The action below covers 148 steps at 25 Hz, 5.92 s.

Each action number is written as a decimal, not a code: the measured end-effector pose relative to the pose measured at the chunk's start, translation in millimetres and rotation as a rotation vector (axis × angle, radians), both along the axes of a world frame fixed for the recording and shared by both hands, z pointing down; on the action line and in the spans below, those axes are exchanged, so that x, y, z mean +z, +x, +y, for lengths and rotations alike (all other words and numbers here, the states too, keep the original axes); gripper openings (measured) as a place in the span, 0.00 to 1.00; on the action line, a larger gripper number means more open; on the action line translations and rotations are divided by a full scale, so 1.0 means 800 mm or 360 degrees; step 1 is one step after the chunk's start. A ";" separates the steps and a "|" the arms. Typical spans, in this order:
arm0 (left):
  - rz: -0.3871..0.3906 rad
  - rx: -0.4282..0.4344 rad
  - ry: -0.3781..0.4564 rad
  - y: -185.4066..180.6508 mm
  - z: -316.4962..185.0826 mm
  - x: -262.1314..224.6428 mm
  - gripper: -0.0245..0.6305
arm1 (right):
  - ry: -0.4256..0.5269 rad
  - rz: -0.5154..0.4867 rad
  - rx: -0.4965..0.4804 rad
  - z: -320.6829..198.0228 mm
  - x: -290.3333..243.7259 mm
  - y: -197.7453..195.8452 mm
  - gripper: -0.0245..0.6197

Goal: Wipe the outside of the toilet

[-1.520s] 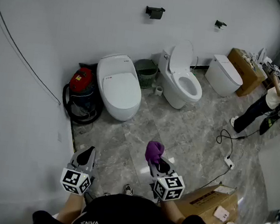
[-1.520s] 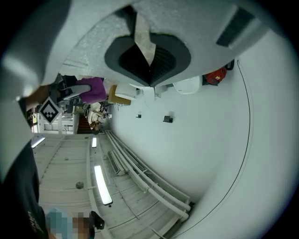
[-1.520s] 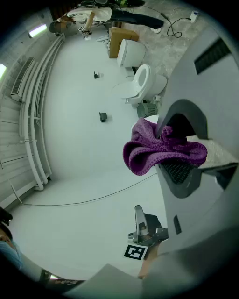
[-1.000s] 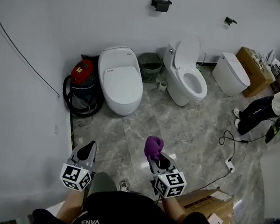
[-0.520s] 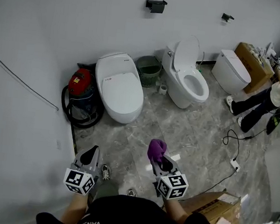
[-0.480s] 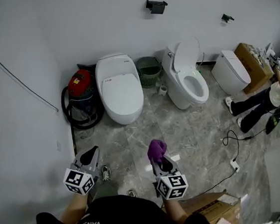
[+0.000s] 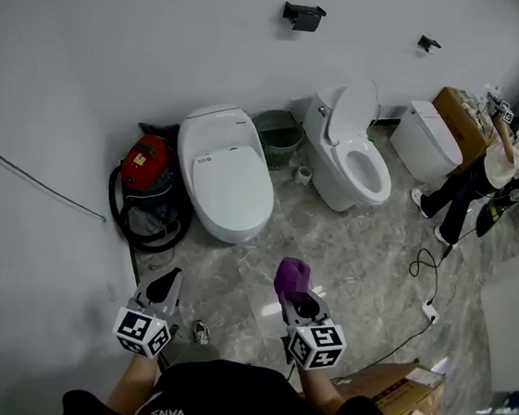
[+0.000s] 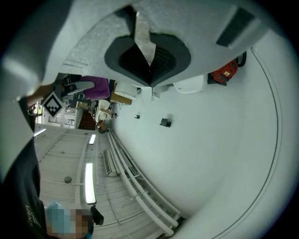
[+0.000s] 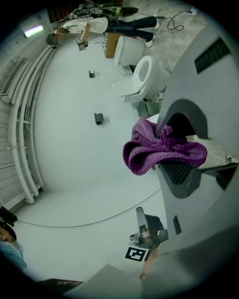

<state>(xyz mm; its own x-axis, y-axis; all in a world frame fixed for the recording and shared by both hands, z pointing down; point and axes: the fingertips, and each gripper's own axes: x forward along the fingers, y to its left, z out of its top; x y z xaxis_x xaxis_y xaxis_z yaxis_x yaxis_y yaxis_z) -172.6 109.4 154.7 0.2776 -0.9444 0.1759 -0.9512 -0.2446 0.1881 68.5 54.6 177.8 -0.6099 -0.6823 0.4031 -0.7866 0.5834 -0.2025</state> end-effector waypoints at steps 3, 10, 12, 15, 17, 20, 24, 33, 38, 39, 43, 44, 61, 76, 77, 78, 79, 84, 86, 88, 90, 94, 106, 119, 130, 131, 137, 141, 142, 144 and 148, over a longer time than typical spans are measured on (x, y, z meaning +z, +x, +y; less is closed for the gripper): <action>0.0028 0.0028 -0.0003 -0.030 -0.021 0.001 0.04 | 0.0020 0.0038 0.0029 -0.021 0.002 -0.030 0.20; 0.0002 0.0049 0.0009 -0.067 -0.074 0.001 0.04 | 0.0078 0.0089 -0.0003 -0.084 0.007 -0.073 0.20; 0.0000 0.0013 0.0005 -0.065 -0.082 0.004 0.04 | 0.0076 0.0092 -0.0046 -0.097 0.012 -0.074 0.20; 0.0007 -0.0072 -0.0009 -0.059 -0.097 0.016 0.04 | 0.0074 0.0097 -0.0145 -0.123 0.021 -0.076 0.20; 0.0018 -0.0151 -0.0033 -0.052 -0.104 0.030 0.04 | 0.0069 0.0114 -0.0232 -0.138 0.031 -0.074 0.20; 0.0042 -0.0249 -0.0051 -0.034 -0.113 0.053 0.04 | 0.0076 0.0150 -0.0341 -0.163 0.049 -0.064 0.20; 0.0047 -0.0359 -0.0062 -0.021 -0.133 0.084 0.04 | 0.0063 0.0159 -0.0432 -0.196 0.082 -0.059 0.20; 0.0056 -0.0547 -0.0055 -0.039 -0.160 0.180 0.04 | 0.0038 0.0220 -0.0536 -0.228 0.199 -0.097 0.20; 0.0066 -0.0548 -0.0047 -0.062 -0.174 0.261 0.04 | 0.0068 0.0195 -0.0524 -0.222 0.287 -0.145 0.20; 0.0066 -0.0545 -0.0035 -0.067 -0.177 0.279 0.04 | 0.0087 0.0193 -0.0524 -0.221 0.306 -0.154 0.20; 0.0036 -0.0496 0.0029 -0.082 -0.192 0.354 0.04 | 0.0158 0.0173 -0.0512 -0.221 0.388 -0.187 0.20; 0.0020 -0.0481 0.0045 -0.085 -0.196 0.375 0.04 | 0.0175 0.0160 -0.0509 -0.222 0.408 -0.196 0.20; -0.0046 -0.0582 0.0189 -0.123 -0.217 0.591 0.04 | 0.0541 0.0047 -0.0615 -0.232 0.646 -0.285 0.20; -0.0031 -0.0369 0.0391 -0.111 -0.269 0.580 0.04 | 0.0493 0.0065 -0.0388 -0.260 0.691 -0.280 0.20; -0.0026 -0.0330 0.0399 -0.106 -0.275 0.583 0.04 | 0.0498 0.0066 -0.0368 -0.263 0.691 -0.280 0.20; -0.0021 -0.0295 0.0407 -0.103 -0.281 0.587 0.04 | 0.0503 0.0068 -0.0347 -0.265 0.691 -0.279 0.20; -0.0012 -0.0268 0.0412 -0.101 -0.286 0.592 0.04 | 0.0506 0.0070 -0.0327 -0.266 0.692 -0.278 0.20; 0.0052 -0.0174 0.0451 -0.100 -0.314 0.601 0.04 | 0.0493 0.0074 -0.0238 -0.275 0.696 -0.264 0.20; 0.0044 -0.0136 0.0467 -0.095 -0.322 0.606 0.04 | 0.0476 0.0070 -0.0221 -0.277 0.698 -0.255 0.20; 0.0058 -0.0091 0.0464 -0.086 -0.329 0.617 0.04 | 0.0466 0.0057 -0.0204 -0.278 0.699 -0.243 0.20; 0.0062 -0.0025 0.0470 -0.073 -0.342 0.624 0.04 | 0.0460 0.0035 -0.0145 -0.284 0.699 -0.223 0.20; 0.0060 0.0071 0.0478 -0.053 -0.358 0.637 0.04 | 0.0461 0.0014 0.0012 -0.302 0.702 -0.174 0.20; 0.0178 -0.0067 0.0590 -0.068 -0.363 0.606 0.04 | 0.0411 0.0056 0.0292 -0.436 0.742 -0.038 0.20; 0.0009 -0.0039 0.0544 -0.066 -0.355 0.616 0.04 | 0.0331 0.0006 0.0467 -0.502 0.755 -0.015 0.20; -0.0030 -0.0045 0.0512 -0.083 -0.363 0.629 0.04 | 0.0510 0.0010 -0.0094 -0.275 0.751 -0.134 0.20; -0.0045 -0.0035 0.0508 -0.083 -0.362 0.630 0.04 | 0.0477 0.0016 -0.0202 -0.256 0.762 -0.156 0.20; -0.0070 -0.0036 0.0489 -0.090 -0.356 0.634 0.04 | 0.0425 0.0022 -0.0576 -0.237 0.810 -0.271 0.20; -0.0091 -0.0030 0.0502 -0.087 -0.352 0.631 0.04 | 0.0433 0.0070 -0.0539 -0.269 0.823 -0.283 0.20; -0.0096 -0.0032 0.0500 -0.086 -0.351 0.630 0.04 | 0.0422 0.0073 -0.0521 -0.274 0.824 -0.279 0.20; -0.0096 -0.0037 0.0498 -0.088 -0.351 0.630 0.04 | 0.0408 0.0067 -0.0488 -0.280 0.823 -0.266 0.20; -0.0105 -0.0027 0.0509 -0.083 -0.353 0.627 0.04 | 0.0385 0.0029 -0.0373 -0.289 0.818 -0.225 0.20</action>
<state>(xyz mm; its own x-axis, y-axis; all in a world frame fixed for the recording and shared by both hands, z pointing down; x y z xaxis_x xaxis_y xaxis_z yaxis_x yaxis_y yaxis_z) -239.0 -173.2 656.2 0.2590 -0.9592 -0.1133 -0.9633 -0.2650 0.0418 -111.9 -176.4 831.8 -0.7555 -0.6018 0.2590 -0.6277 0.7781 -0.0231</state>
